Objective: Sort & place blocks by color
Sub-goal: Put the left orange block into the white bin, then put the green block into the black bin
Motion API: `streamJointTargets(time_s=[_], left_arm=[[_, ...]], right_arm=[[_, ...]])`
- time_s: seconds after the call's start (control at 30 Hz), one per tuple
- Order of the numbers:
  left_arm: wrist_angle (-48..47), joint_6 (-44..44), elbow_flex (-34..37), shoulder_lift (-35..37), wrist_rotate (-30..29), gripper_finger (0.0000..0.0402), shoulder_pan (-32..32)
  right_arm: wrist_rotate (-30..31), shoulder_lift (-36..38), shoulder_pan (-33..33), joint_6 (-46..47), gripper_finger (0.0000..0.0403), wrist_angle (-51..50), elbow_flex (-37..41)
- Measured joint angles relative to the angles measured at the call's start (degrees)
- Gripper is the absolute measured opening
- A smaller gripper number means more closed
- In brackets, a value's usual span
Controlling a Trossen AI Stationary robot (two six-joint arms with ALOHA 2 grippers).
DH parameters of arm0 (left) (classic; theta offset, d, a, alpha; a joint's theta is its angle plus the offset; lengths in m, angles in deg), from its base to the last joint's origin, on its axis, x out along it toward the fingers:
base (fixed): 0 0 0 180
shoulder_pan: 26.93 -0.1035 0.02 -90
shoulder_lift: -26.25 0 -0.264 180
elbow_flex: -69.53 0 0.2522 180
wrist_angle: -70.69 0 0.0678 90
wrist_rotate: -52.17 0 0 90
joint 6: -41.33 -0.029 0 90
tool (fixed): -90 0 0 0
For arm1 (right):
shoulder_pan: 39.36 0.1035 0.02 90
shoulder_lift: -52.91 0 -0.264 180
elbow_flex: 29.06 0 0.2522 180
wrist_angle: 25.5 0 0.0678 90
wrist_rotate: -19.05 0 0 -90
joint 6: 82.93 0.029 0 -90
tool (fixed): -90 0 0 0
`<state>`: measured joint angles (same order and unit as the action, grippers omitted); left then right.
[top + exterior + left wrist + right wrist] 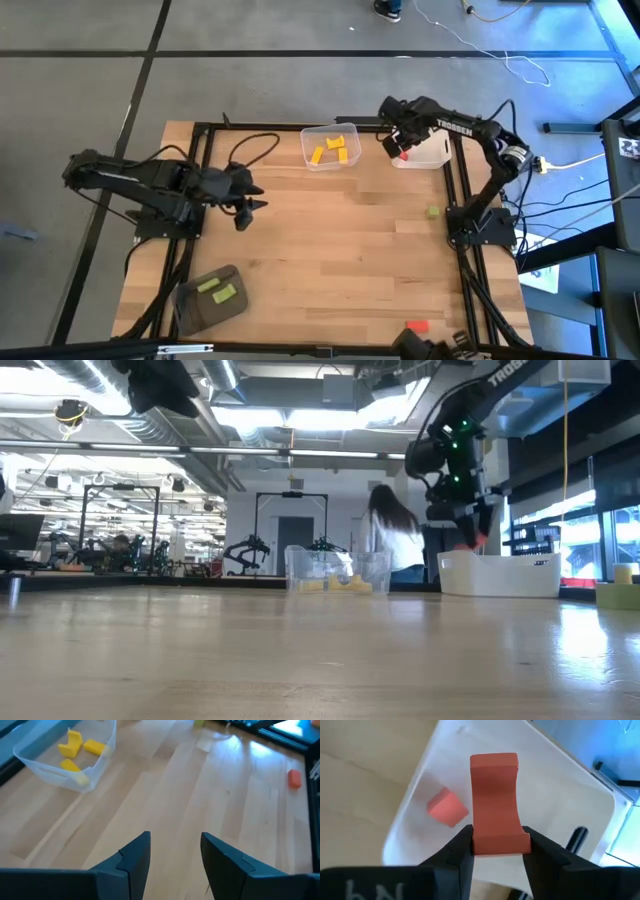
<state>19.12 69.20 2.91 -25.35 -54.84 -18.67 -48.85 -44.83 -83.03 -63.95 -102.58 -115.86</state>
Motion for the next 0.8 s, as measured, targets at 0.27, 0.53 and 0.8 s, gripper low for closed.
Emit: streamJointTargets(time_s=[0.27, 0.53, 0.8], left_arm=[[1.61, -0.01, -0.09, -0.54, 0.43, 0.0163, -1.79], [1.43, -0.07, -0.07, -0.63, 0.45, 0.0163, -2.0], [1.38, -0.07, -0.07, -0.63, 0.43, 0.0163, -2.0]], right_arm=[[-1.22, 0.0, -2.85, -1.49, 0.0132, 1.82, 1.32], [-1.28, 0.0, -2.83, -1.3, 0.0223, 1.85, 1.32], [-3.73, 0.0, -2.83, -1.05, 0.0234, -2.22, 0.35]])
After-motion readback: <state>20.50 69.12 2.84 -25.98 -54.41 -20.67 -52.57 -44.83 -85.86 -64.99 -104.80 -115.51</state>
